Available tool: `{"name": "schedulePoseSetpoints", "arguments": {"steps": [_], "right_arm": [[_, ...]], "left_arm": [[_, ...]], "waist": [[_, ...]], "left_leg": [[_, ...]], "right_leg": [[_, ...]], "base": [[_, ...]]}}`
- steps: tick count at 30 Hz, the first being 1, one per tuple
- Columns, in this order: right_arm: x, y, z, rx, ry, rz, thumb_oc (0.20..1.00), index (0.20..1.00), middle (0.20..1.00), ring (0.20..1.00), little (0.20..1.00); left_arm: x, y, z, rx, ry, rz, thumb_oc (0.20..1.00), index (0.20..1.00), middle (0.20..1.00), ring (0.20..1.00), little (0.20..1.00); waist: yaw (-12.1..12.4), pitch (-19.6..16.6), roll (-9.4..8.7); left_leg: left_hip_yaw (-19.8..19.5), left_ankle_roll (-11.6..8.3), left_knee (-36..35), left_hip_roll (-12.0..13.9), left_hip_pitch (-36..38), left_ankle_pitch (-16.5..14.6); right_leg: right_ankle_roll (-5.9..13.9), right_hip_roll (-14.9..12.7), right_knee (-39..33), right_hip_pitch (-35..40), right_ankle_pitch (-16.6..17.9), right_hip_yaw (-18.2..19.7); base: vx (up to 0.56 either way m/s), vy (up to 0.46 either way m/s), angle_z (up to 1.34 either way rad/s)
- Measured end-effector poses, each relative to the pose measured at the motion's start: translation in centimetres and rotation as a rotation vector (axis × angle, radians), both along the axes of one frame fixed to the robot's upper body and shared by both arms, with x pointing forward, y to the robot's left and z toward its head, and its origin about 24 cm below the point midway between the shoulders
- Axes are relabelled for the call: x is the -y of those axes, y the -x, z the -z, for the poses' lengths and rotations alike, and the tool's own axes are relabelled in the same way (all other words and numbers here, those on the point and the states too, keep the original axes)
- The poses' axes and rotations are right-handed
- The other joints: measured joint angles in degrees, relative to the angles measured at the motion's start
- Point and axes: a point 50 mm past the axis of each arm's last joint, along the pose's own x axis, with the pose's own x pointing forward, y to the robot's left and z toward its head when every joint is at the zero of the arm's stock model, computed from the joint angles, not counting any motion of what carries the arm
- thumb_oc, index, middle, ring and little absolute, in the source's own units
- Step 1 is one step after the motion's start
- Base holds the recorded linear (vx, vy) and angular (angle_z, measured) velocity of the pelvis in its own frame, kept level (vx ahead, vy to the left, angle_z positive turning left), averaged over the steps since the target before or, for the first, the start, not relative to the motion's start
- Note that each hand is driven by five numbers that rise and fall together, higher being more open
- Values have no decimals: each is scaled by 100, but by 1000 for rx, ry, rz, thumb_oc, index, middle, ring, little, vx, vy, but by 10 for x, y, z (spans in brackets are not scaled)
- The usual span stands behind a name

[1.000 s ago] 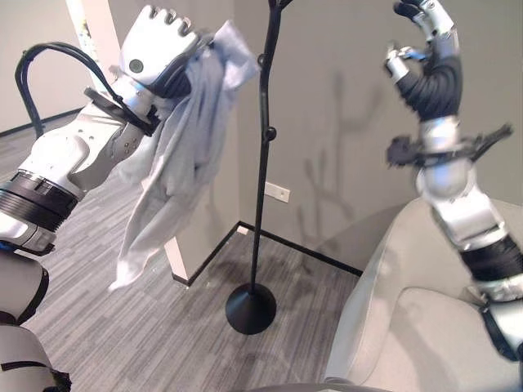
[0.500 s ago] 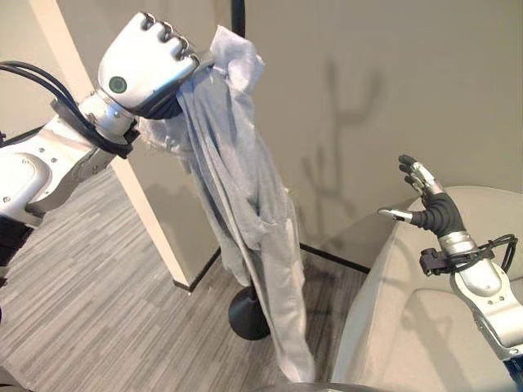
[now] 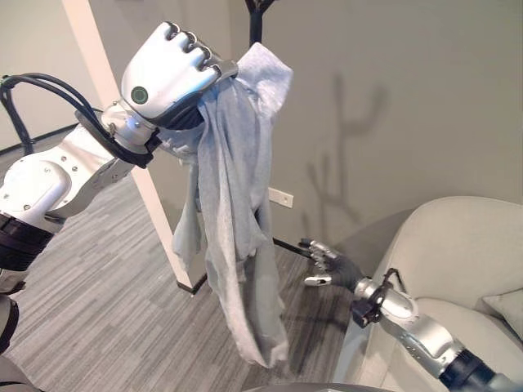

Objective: Hang the clothes on the sofa on the clothes rack.

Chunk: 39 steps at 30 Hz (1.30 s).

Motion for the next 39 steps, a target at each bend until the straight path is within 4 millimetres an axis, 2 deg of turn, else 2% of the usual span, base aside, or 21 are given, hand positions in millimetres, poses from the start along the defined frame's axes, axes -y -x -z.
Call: {"name": "schedulePoseSetpoints", "arguments": {"steps": [3, 6, 7, 9, 10, 11, 14, 18, 21, 24, 26, 33, 39], "right_arm": [[-20, 0, 23, -85, -23, 36, 1000, 1000, 1000, 1000, 1000], [-53, -1, 39, -128, -25, 42, 1000, 1000, 1000, 1000, 1000], [-63, -2, 43, -138, -21, 43, 1000, 1000, 1000, 1000, 1000], [-92, -2, 45, -144, -19, 31, 1000, 1000, 1000, 1000, 1000], [-103, -2, 41, -131, -35, 17, 1000, 1000, 1000, 1000, 1000], [-109, -2, 38, -118, -45, 12, 1000, 1000, 1000, 1000, 1000], [-121, -6, 33, -102, -59, 1, 1000, 1000, 1000, 1000, 1000], [-125, -4, 31, -94, -52, -26, 1000, 1000, 1000, 1000, 1000], [-130, 0, 33, -96, -37, -47, 1000, 1000, 1000, 1000, 1000], [-132, 2, 39, -122, -22, -43, 200, 200, 200, 200, 200], [-134, 7, 46, -151, -1, -62, 200, 200, 200, 200, 200], [-135, 13, 52, -214, -31, -85, 200, 200, 200, 200, 200], [-111, 7, 61, -271, -58, 50, 200, 200, 200, 200, 200]], "left_arm": [[12, -4, -1, 15, 54, 49, 200, 200, 200, 200, 200], [18, -6, -3, 37, 104, 84, 200, 200, 200, 200, 200], [20, -7, -3, 44, 121, 94, 200, 200, 200, 200, 200], [26, -10, -1, 57, 180, 125, 200, 200, 200, 200, 200], [27, -9, -2, 64, 181, 135, 200, 200, 200, 200, 200], [28, -8, -2, 70, 189, 145, 200, 200, 200, 200, 200], [29, -8, -3, 81, 200, 156, 200, 200, 200, 200, 200], [27, -10, -3, 93, 220, 145, 200, 200, 200, 200, 200], [29, -15, 0, 83, 252, 143, 200, 200, 200, 200, 200], [32, -15, 1, 81, 264, 154, 200, 200, 200, 200, 200], [34, -15, 2, 80, 274, 162, 200, 200, 200, 200, 200], [36, -18, 4, 78, 301, 168, 200, 200, 200, 200, 200], [29, -22, 4, 86, 316, 122, 200, 200, 200, 200, 200]], "waist": [[70, -15, -6], [106, -15, 43], [93, -18, 49], [164, -32, 182], [250, 12, 303], [281, -18, 290], [308, -39, 382], [425, -44, 386], [417, -41, 385], [429, -42, 384], [427, -42, 384], [433, -44, 380], [401, -51, 368]], "left_leg": [[-7, 11, 1, 4, 52, -6], [-19, 29, 3, 16, 67, -18], [-21, 31, -1, 17, 67, -20], [-51, 28, 4, 8, 78, -16], [-64, 3, 5, 1, 72, 0], [-70, -11, 13, -3, 77, 11], [-141, -9, -5, -8, 74, 7], [-201, 14, 1, 10, 82, 25], [-265, -15, -1, 9, 75, 13], [-301, -24, 1, 11, 77, 13], [-310, -28, 0, 13, 83, 11], [-334, -36, 1, 10, 76, 18], [-336, -39, 1, -22, 75, 18]], "right_leg": [[-20, 6, 89, 9, -48, -1], [-42, 19, 103, 17, -68, -10], [-50, 21, 128, 5, -75, -10], [-40, 15, 178, 8, -102, -18], [-28, 4, 185, 4, -129, -26], [-27, -1, 178, 14, -129, -36], [-43, -5, 181, 31, -153, -94], [-76, 8, 186, 113, -185, -177], [-87, 5, 216, 104, -217, -223], [-86, -4, 237, 100, -247, -286], [-102, -2, 254, 93, -269, -298], [-118, -8, 333, 88, -307, -312], [-105, -51, 492, -8, -391, -324]], "base": [[-18, 42, 0], [-7, 43, 0], [5, 43, 2], [17, 49, 6], [15, 44, 7], [18, 40, 5], [10, 29, 11], [1, 17, 8], [6, 0, 9], [14, 1, 8], [14, 7, 4], [-1, 4, 0], [-1, 5, 1]]}}
